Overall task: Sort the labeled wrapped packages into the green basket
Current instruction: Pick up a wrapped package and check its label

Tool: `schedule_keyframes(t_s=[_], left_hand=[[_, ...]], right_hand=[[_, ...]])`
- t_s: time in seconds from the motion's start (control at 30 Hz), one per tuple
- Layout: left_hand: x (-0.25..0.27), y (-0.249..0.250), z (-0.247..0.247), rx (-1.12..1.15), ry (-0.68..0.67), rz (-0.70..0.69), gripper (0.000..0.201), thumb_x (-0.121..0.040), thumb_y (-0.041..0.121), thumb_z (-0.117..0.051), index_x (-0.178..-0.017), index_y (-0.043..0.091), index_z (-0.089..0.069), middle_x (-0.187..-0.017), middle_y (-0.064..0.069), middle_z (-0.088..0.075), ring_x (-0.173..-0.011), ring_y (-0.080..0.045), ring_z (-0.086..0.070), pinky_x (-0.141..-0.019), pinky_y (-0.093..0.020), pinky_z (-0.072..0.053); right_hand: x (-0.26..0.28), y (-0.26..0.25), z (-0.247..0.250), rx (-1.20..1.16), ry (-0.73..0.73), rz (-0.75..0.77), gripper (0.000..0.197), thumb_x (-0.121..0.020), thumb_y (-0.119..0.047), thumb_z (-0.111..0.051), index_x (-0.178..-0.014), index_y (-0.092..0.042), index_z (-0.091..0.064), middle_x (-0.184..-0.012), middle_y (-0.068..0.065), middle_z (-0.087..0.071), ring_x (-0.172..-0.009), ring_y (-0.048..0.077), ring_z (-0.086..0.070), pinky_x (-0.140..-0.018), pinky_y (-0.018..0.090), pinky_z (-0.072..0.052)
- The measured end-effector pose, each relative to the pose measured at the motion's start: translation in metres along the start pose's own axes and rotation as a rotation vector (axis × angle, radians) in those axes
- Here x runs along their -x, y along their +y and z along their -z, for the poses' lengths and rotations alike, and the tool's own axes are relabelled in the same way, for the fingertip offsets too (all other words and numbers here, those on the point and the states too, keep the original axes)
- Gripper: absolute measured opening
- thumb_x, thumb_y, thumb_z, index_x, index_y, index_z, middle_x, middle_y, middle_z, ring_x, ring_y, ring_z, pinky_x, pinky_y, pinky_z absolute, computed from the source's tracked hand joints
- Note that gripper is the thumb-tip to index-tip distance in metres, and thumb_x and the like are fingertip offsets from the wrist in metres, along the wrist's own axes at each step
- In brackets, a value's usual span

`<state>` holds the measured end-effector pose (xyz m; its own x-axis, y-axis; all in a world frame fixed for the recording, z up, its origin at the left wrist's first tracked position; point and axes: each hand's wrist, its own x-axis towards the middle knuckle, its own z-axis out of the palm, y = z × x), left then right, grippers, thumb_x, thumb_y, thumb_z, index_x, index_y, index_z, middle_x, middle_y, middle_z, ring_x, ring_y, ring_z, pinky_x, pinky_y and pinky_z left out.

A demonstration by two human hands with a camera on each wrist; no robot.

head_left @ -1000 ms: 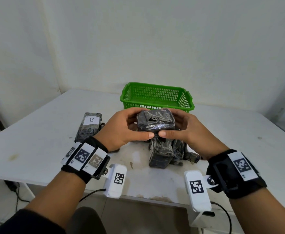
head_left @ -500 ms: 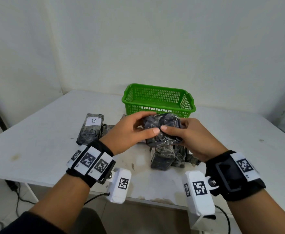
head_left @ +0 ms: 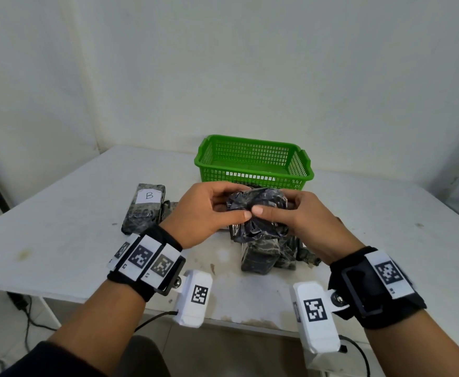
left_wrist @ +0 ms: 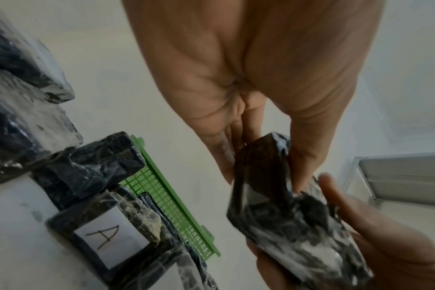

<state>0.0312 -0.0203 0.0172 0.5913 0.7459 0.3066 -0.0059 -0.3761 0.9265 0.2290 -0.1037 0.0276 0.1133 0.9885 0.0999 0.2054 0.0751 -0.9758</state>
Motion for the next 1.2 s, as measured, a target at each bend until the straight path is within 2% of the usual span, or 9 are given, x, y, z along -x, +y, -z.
schedule_keyframes(t_s=[0.07, 0.17, 0.33, 0.43, 0.6, 0.77, 0.93, 1.07, 1.2], left_hand=[[-0.0003, -0.0016, 0.0019, 0.007, 0.027, 0.0, 0.045, -0.078, 0.005, -0.08, -0.12, 0.018, -0.067, -0.113, -0.001, -0.074, -0.105, -0.015, -0.071, -0.096, -0.039, -0.056], [-0.0004, -0.0039, 0.0018, 0.02, 0.021, 0.006, 0.047, -0.078, 0.005, -0.08, -0.121, 0.017, -0.067, -0.113, -0.001, -0.073, -0.106, -0.015, -0.07, -0.097, -0.037, -0.055], [0.0001, -0.0023, 0.0006, 0.048, 0.029, 0.004, 0.045, -0.078, 0.002, -0.078, -0.121, 0.014, -0.066, -0.111, -0.002, -0.074, -0.103, -0.014, -0.071, -0.091, -0.028, -0.056], [0.0002, -0.0015, 0.0001, 0.066, -0.024, 0.018, 0.048, -0.077, 0.0, -0.079, -0.123, 0.011, -0.066, -0.114, -0.004, -0.073, -0.106, -0.018, -0.07, -0.093, -0.033, -0.056], [0.0003, -0.0029, -0.0009, 0.056, -0.023, 0.007, 0.049, -0.076, 0.001, -0.08, -0.121, 0.015, -0.067, -0.114, -0.003, -0.073, -0.106, -0.018, -0.07, -0.097, -0.038, -0.055], [0.0001, -0.005, 0.0015, 0.061, 0.004, 0.004, 0.048, -0.076, 0.003, -0.08, -0.119, 0.019, -0.068, -0.115, -0.003, -0.073, -0.107, -0.017, -0.07, -0.096, -0.037, -0.055], [0.0014, -0.007, 0.0029, 0.089, 0.068, -0.011, 0.044, -0.078, 0.001, -0.078, -0.119, 0.015, -0.066, -0.113, -0.003, -0.073, -0.107, -0.015, -0.069, -0.091, -0.025, -0.056], [-0.0003, -0.0077, 0.0039, 0.02, 0.006, -0.027, 0.049, -0.077, 0.002, -0.079, -0.12, 0.022, -0.066, -0.118, 0.0, -0.07, -0.108, -0.015, -0.068, -0.094, -0.033, -0.056], [-0.0018, -0.0076, 0.0044, -0.205, -0.06, -0.046, 0.061, -0.072, 0.025, -0.086, -0.127, 0.033, -0.061, -0.118, 0.013, -0.069, -0.11, -0.007, -0.065, -0.098, -0.037, -0.054]], right_hand=[[0.0007, 0.0005, 0.0014, 0.014, -0.039, -0.035, 0.043, -0.078, -0.017, -0.087, -0.118, -0.01, -0.074, -0.107, 0.004, -0.081, -0.101, 0.022, -0.078, -0.09, 0.036, -0.061], [0.002, 0.0002, 0.0035, 0.04, -0.031, -0.025, 0.031, -0.084, -0.007, -0.082, -0.114, -0.008, -0.075, -0.102, 0.005, -0.082, -0.094, 0.02, -0.079, -0.076, 0.027, -0.061], [0.0002, -0.0018, 0.0027, 0.023, -0.018, -0.015, 0.036, -0.083, -0.011, -0.084, -0.117, -0.009, -0.074, -0.106, 0.006, -0.082, -0.099, 0.025, -0.079, -0.092, 0.041, -0.062], [0.001, -0.0037, 0.0015, -0.016, 0.018, -0.001, 0.035, -0.085, -0.024, -0.083, -0.115, -0.01, -0.075, -0.104, 0.007, -0.082, -0.098, 0.026, -0.079, -0.091, 0.039, -0.061], [0.0002, -0.0029, -0.0009, 0.024, 0.075, 0.047, 0.029, -0.085, -0.023, -0.083, -0.11, -0.009, -0.077, -0.101, 0.006, -0.082, -0.094, 0.023, -0.08, -0.093, 0.043, -0.062], [-0.0002, -0.0022, 0.0024, -0.028, -0.009, -0.011, 0.051, -0.073, -0.032, -0.086, -0.118, -0.011, -0.074, -0.109, 0.006, -0.081, -0.103, 0.025, -0.078, -0.099, 0.046, -0.058], [0.0011, -0.0025, 0.0035, -0.01, -0.07, -0.024, 0.034, -0.087, -0.005, -0.079, -0.119, -0.005, -0.071, -0.109, 0.009, -0.081, -0.103, 0.025, -0.077, -0.086, 0.036, -0.065], [0.0011, -0.0028, 0.0042, 0.122, -0.015, 0.046, 0.025, -0.087, -0.004, -0.081, -0.11, -0.012, -0.077, -0.101, 0.005, -0.081, -0.097, 0.026, -0.078, -0.08, 0.035, -0.065], [-0.0005, -0.0069, 0.0051, 0.348, 0.03, 0.117, 0.032, -0.077, -0.018, -0.091, -0.105, -0.029, -0.08, -0.095, 0.002, -0.081, -0.089, 0.026, -0.077, -0.086, 0.047, -0.063]])
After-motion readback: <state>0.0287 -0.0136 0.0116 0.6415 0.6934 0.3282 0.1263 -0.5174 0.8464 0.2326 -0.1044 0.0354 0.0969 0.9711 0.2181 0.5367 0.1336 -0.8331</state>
